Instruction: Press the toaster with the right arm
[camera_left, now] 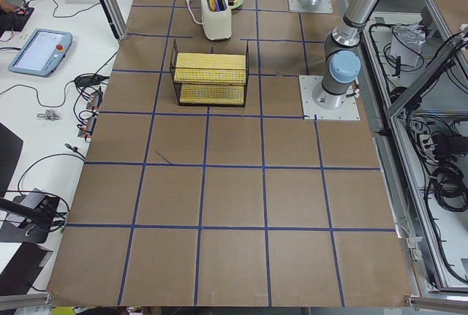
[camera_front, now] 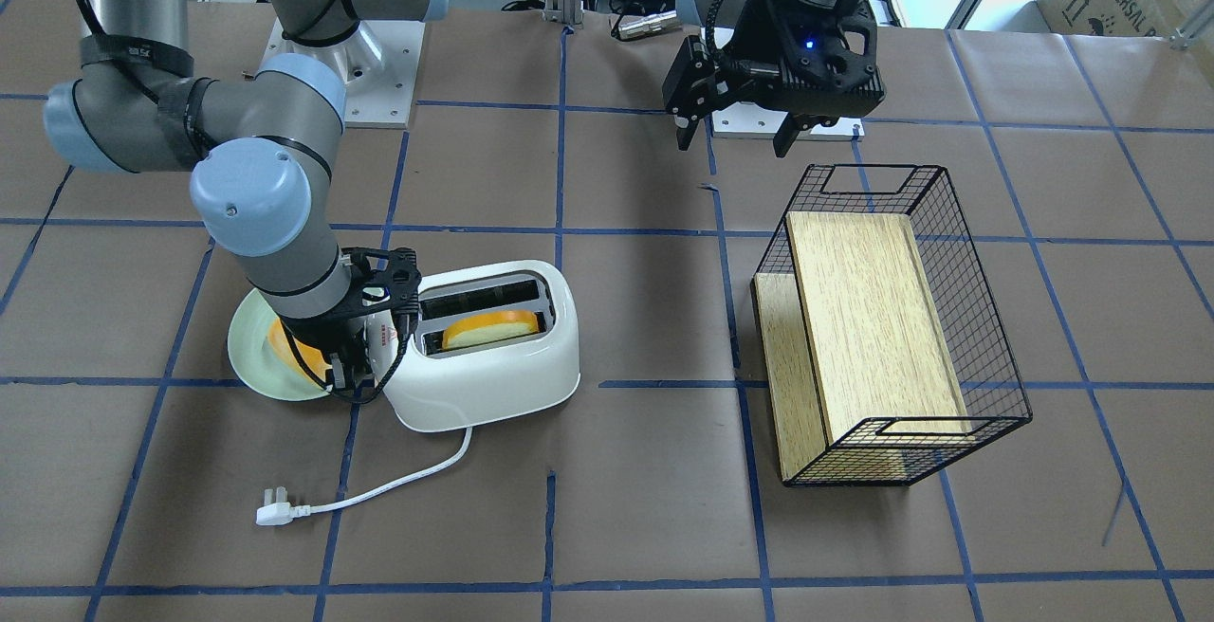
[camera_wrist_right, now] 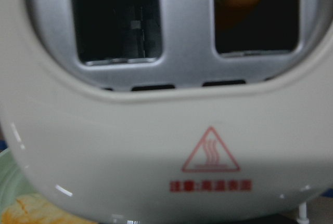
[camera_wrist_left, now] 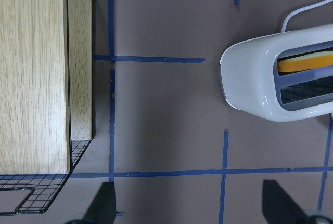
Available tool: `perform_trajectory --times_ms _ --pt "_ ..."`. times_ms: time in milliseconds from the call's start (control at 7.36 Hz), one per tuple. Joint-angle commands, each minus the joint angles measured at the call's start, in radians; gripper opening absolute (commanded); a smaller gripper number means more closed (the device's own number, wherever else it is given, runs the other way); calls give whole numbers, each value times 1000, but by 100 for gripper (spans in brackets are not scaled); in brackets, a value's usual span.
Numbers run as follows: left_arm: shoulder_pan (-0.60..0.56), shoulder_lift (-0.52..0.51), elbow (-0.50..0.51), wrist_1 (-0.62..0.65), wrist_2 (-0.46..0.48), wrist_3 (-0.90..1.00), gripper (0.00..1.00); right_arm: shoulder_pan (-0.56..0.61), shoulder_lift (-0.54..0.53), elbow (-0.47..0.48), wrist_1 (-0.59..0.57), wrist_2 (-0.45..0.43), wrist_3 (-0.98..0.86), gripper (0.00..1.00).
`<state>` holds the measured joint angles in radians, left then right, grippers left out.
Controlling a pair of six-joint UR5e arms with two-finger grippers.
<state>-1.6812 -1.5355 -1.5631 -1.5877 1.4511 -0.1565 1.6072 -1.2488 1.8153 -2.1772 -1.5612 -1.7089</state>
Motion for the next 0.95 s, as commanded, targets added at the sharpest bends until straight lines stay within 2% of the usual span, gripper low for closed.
perform_trajectory --times_ms 0,407,543,815 --pt "0 0 0 0 0 0 100 -1 0 10 -12 1 0 9" --pt "0 0 0 0 0 0 100 -1 -15 -8 10 -2 8 9" --pt "0 0 0 0 0 0 100 -4 -30 -23 52 1 14 9" --pt "0 0 0 0 0 0 100 0 -82 -59 111 1 158 9"
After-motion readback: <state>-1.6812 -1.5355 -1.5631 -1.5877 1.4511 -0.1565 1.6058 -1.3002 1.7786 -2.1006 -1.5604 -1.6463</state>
